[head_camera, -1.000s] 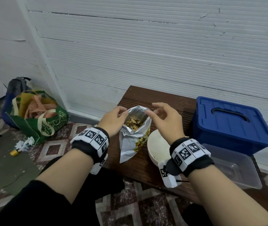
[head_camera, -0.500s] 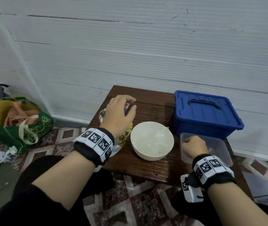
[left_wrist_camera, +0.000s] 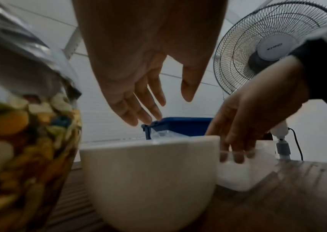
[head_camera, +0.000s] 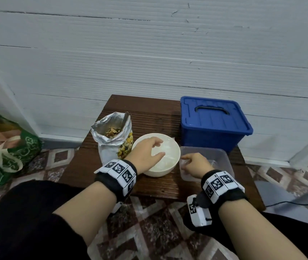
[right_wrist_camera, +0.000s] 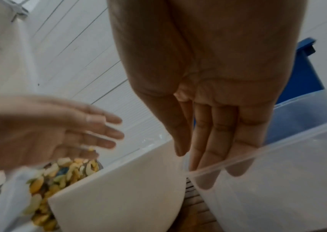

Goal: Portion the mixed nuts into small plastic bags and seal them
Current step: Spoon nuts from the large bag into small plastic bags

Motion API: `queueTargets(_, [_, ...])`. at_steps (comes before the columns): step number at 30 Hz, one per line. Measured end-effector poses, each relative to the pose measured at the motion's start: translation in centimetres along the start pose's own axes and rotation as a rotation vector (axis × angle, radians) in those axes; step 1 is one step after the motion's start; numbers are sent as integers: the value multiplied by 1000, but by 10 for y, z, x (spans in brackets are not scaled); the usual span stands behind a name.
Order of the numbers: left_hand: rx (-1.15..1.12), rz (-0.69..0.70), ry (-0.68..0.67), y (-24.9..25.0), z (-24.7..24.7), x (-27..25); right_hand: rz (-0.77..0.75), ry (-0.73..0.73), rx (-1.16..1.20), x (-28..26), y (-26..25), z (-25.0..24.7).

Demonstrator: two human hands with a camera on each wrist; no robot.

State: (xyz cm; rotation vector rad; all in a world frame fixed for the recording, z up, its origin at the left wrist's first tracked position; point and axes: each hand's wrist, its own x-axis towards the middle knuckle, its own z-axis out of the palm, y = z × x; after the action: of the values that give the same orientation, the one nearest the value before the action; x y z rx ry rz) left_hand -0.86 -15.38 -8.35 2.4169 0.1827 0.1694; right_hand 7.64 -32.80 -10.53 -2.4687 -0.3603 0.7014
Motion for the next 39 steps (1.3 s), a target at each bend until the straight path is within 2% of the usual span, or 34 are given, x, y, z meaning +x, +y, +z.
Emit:
queueTargets(2, [29, -23, -47, -4, 8, -1, 10, 77, 119, -1, 4, -8])
queueTargets(4, [42, -40, -67, -9, 12, -2, 36, 243, 191, -2, 12, -22])
queueTargets(6, [59, -54, -69, -13, 15, -1, 87, 408, 156, -2, 21, -38])
queueTargets(8, [74, -61, -58, -16, 15, 0, 161, 502, 71, 1, 29, -49])
queueTargets(10, [79, -65, -53, -19, 16, 2, 260, 487, -32, 4, 35, -54])
queueTargets(12, [89, -66, -47, -20, 15, 3, 341, 399, -138, 7, 37, -55])
queueTargets(14, [101, -67, -40, -22, 15, 3, 352, 355, -209, 9, 40, -55])
queueTargets(21, [110, -73, -43, -28, 12, 2, 352, 359, -339, 21, 45, -56])
queueTargets(28, [113, -86, -43, -32, 9, 2, 252, 355, -434, 23, 56, -59])
queueTargets(33, [123, -99, -48, -35, 10, 3, 232, 362, -437, 15, 43, -63])
queueTargets(36, [131, -83, -67, -35, 12, 6, 116, 427, -419, 11, 22, -63])
queueTargets(39, [158, -64, -98, -31, 15, 11, -16, 412, -304, 11, -4, -55])
